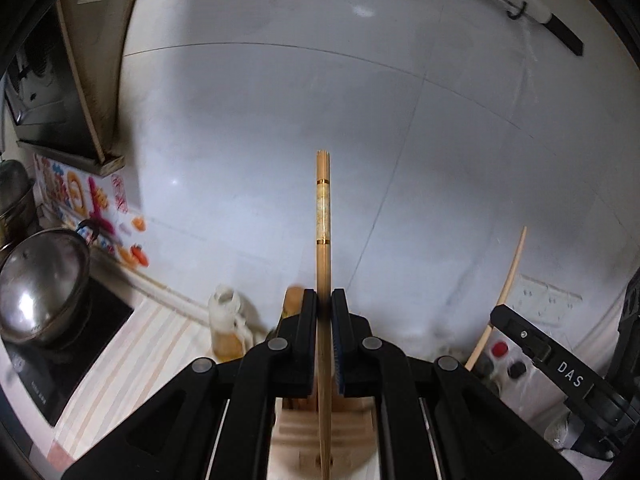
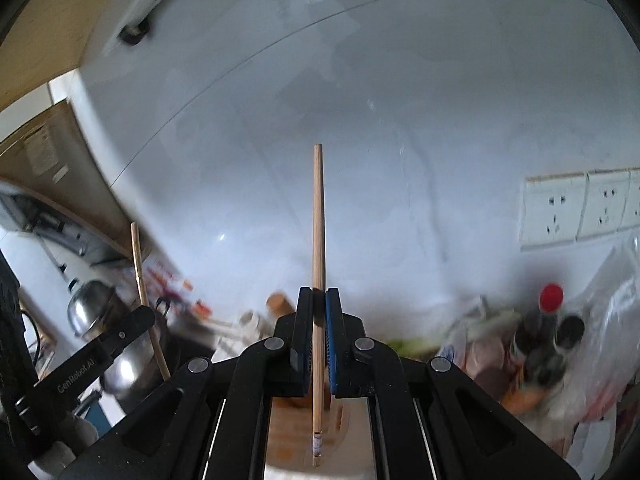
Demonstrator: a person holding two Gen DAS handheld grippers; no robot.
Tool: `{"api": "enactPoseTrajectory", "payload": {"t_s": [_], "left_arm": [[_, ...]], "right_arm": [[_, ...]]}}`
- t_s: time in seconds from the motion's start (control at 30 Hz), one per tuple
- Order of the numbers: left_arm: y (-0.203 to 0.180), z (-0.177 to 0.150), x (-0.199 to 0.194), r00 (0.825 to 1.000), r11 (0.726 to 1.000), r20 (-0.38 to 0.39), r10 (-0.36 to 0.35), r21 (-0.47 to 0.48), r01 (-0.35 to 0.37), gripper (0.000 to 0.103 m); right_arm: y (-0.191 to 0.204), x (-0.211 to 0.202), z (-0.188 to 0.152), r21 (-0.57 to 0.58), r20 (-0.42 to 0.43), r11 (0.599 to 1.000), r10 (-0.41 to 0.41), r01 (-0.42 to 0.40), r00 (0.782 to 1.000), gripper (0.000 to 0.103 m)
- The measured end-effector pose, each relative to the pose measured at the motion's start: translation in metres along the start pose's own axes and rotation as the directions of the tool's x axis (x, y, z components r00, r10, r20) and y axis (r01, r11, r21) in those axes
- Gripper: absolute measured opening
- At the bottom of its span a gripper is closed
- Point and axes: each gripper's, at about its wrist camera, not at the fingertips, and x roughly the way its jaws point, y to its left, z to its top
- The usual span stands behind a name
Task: Organize utensils
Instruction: 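Lower both chopsticks into the holder and open both grippers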
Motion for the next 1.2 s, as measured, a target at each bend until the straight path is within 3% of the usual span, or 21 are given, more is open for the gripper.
{"api": "enactPoseTrajectory", "payload": {"t_s": [0.2,0.43,0.83,1.2], "left_arm": [[0.002,0.005,0.05,1.0,1.0,0.019,-0.01,-0.001,0.01,0.004],[0.012,-0.006,0.089,1.0,1.0,0.025,-0.007,-0.016,0.007,0.004],[0.009,-0.032,0.106,1.0,0.999,0.007,0.013,0.04,-0.014,0.005],[0.012,-0.055,0.097,0.999,0.999,-0.052,-0.006,0.039,0.008,0.005]], "right_arm": [[-0.007,0.035,0.018,0.017,0.05,0.999,-0.031,0.03,0.998,0.006],[-0.012,0.074,0.011,0.023,0.063,0.998,-0.051,0.05,0.997,0.006],[-0.007,0.1,-0.033,-0.03,0.052,1.0,-0.009,0.011,0.999,0.006],[-0.003,0.087,-0.068,-0.074,-0.011,0.997,0.032,-0.033,0.999,0.006]]}}
